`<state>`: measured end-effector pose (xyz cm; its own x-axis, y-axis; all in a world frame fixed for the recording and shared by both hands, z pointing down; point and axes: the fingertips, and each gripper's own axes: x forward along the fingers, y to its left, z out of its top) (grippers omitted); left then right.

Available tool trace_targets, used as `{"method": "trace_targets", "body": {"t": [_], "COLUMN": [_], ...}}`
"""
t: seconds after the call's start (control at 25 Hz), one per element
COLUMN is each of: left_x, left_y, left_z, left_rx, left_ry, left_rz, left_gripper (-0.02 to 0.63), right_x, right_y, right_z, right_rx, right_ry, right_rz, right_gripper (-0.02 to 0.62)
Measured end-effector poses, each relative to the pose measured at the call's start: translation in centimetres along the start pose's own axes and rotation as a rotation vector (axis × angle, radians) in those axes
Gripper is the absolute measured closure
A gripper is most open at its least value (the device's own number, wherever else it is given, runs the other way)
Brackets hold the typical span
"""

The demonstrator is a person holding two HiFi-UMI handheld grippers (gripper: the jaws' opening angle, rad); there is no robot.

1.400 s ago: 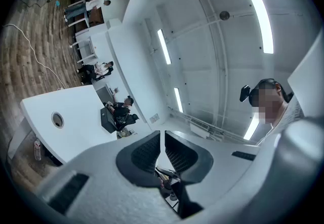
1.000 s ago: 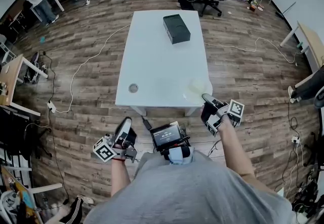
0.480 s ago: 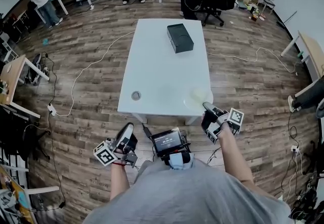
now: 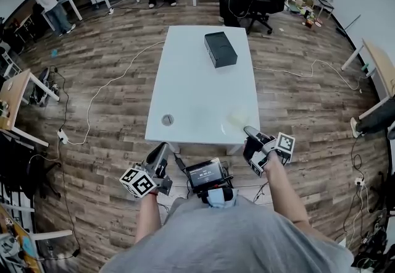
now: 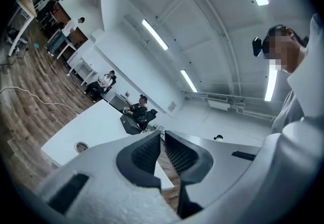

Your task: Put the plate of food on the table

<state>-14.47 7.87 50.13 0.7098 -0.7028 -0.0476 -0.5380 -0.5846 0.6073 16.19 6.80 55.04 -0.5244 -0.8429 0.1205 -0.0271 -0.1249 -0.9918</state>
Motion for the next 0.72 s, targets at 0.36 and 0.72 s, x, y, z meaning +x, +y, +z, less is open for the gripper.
{"method": "trace_targets", "body": {"t": [0.36, 0.72], "left_x": [3.3, 3.0], "left_y": [-0.1, 0.7], "left_z": [-0.9, -0.9], "left_rx": [-0.072, -0.082], "left_ry": [0.039, 0.045], "left_rz": [-0.079, -0.094], "left_gripper": [0.575, 0.575], "right_x": [2.6, 4.6], "right_y": [0.9, 1.3], "right_z": [-3.3, -5.3], "right_rx": [0.002, 0.014], "right_ry": [0.059, 0.085], "right_rz": [0.019, 0.023], "right_gripper": [0.548, 0.548]}}
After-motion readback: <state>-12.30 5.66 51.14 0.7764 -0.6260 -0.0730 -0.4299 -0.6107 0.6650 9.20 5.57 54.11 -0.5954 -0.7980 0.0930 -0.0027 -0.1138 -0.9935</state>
